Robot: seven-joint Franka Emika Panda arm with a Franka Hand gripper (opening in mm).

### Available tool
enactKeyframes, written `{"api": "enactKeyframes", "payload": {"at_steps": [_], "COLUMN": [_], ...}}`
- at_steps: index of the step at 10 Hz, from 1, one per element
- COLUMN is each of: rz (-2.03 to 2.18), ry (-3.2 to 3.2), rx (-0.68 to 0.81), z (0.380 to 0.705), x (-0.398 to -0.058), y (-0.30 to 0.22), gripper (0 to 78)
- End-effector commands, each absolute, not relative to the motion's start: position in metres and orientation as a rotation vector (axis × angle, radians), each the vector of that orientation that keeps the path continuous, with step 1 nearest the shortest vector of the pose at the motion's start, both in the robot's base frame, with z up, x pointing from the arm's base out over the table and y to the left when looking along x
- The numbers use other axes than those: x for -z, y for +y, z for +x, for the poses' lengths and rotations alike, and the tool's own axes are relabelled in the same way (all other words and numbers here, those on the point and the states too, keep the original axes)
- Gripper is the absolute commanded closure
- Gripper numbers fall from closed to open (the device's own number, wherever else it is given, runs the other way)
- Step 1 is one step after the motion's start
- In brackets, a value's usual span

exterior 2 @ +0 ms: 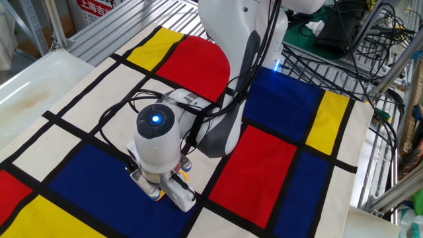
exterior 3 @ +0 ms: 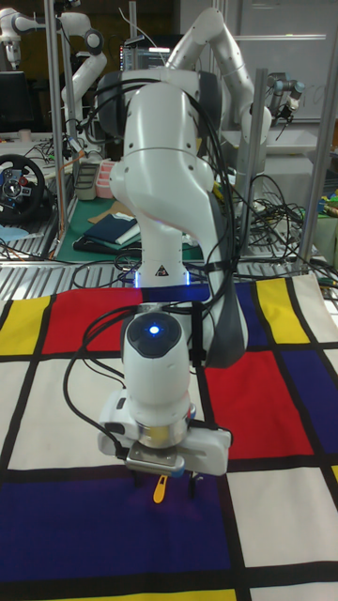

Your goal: Remove the bubble ring from the ball

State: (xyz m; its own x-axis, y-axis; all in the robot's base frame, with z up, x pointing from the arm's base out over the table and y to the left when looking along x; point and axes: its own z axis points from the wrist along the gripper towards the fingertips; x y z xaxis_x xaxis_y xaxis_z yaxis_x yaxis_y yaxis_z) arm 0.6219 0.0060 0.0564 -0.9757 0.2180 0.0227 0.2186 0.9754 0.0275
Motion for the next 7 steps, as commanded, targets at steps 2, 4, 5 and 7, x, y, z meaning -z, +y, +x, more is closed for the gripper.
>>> {"api": "enactKeyframes", "payload": {"at_steps": [2, 4, 5, 7], "rz": [-0.342, -0.335, -0.334, -0.330], "ry": [-3.099, -3.101, -3.101, -3.103], "rx": [0.038, 0.024, 0.024, 0.014], "z": [0.6198, 0.6199, 0.6199, 0.6198], "x": [-0.0507, -0.0499, -0.0498, -0.0486], "y": [0.0067, 0.0068, 0.0068, 0.0070], "gripper": [0.1, 0.1, 0.1, 0.1]}}
